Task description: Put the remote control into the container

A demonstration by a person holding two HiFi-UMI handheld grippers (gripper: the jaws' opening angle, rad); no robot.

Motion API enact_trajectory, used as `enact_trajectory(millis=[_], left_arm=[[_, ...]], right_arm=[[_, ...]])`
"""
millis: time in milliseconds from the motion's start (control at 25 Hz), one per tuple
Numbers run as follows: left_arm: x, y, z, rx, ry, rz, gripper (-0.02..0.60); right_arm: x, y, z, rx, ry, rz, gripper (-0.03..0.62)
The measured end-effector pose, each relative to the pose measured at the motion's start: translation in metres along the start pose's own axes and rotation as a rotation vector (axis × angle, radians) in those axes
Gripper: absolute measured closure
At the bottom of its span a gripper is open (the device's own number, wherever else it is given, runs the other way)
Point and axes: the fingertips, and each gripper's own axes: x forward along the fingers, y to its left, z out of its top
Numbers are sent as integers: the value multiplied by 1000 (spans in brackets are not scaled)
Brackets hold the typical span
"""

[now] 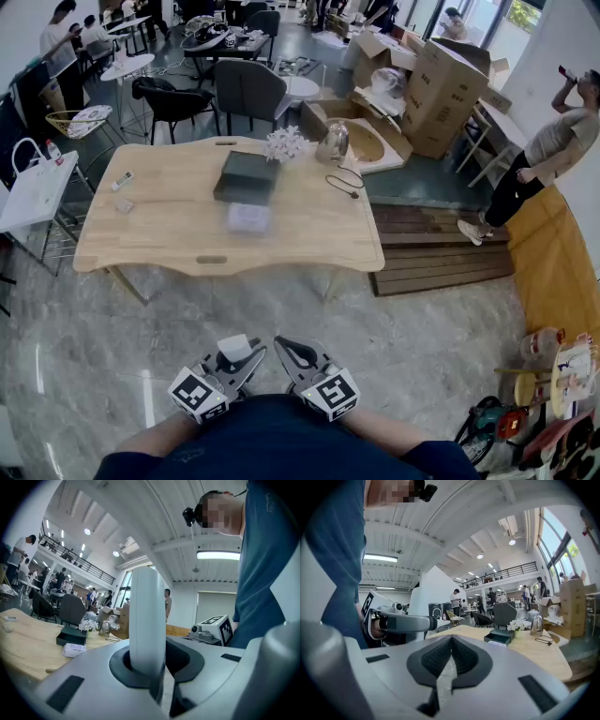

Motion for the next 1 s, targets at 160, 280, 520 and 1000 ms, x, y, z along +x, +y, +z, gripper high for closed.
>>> enact_trajectory(millis=[160, 280, 520, 1000], left_arm=[[-1, 2, -1, -1, -3, 1, 500], [-1, 1, -2, -2, -3, 3, 500], [1, 1, -4, -8, 1, 15, 500], [32, 5, -5, -18, 2, 65, 501]], right_arm=[[3, 2, 0, 6, -1, 9, 576], [2, 3, 0, -4, -2, 17, 577], [4, 3, -4, 4, 8, 32, 576], [-5, -37, -3, 30, 0, 47, 574]])
